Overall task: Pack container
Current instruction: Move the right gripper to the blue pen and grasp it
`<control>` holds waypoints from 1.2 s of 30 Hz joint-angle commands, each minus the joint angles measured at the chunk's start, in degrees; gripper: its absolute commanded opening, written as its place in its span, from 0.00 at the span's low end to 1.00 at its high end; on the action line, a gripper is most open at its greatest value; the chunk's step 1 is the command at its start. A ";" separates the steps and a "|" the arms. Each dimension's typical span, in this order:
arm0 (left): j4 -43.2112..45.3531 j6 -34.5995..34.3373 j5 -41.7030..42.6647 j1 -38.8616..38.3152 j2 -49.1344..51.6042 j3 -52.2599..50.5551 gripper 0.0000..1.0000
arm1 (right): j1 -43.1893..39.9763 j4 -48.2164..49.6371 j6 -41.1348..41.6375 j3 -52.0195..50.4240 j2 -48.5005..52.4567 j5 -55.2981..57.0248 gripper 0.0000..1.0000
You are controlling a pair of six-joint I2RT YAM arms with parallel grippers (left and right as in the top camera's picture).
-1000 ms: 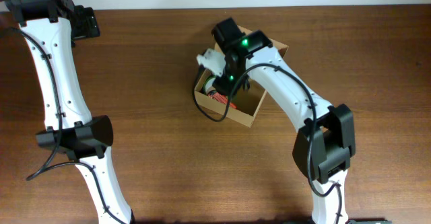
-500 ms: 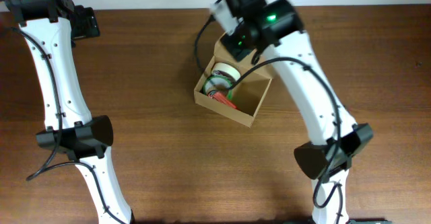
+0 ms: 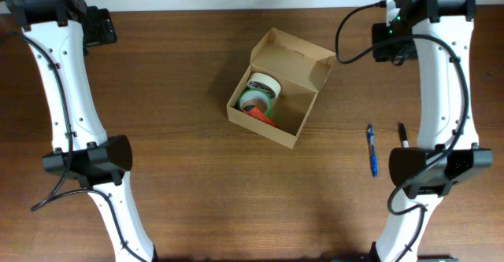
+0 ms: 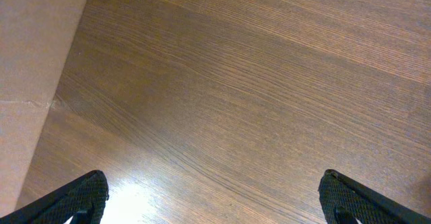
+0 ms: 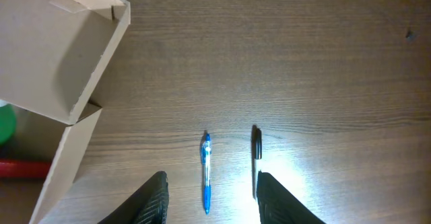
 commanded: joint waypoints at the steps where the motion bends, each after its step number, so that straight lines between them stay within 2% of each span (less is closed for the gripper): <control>1: -0.02 0.48 0.00 0.11 -0.33 0.22 1.00 | -0.26 -0.37 0.42 -1.16 -5.60 -1.77 0.46; 6: -0.02 0.48 0.00 0.11 -0.33 0.22 1.00 | -0.15 -0.35 0.42 -10.38 -13.60 -1.70 0.51; 11: -0.02 0.48 0.02 0.11 -0.33 0.22 1.00 | -0.26 5.16 -1.11 -27.78 -30.82 0.46 0.59; 13: -0.02 0.48 0.02 0.11 -0.33 0.22 1.00 | -0.94 8.39 -1.03 -36.13 -39.41 1.07 0.69; 17: -0.02 0.48 0.00 0.11 -0.33 0.24 1.00 | -3.28 12.07 -0.33 -49.22 -46.71 0.87 0.74; 22: -0.02 0.48 0.00 0.11 -0.33 0.24 1.00 | -6.27 21.81 0.31 -64.59 -45.51 -0.79 0.74; 26: -0.02 0.48 0.00 0.11 -0.33 0.22 1.00 | -6.62 31.71 -5.70 -72.59 -40.74 -3.74 0.74; 33: -0.02 0.48 0.00 0.11 -0.33 0.22 1.00 | -7.13 35.28 -10.64 -74.53 -27.43 -7.02 0.73; 36: -0.02 0.48 0.00 0.11 -0.33 0.22 1.00 | -8.48 36.09 -11.58 -74.51 -20.81 -11.26 0.69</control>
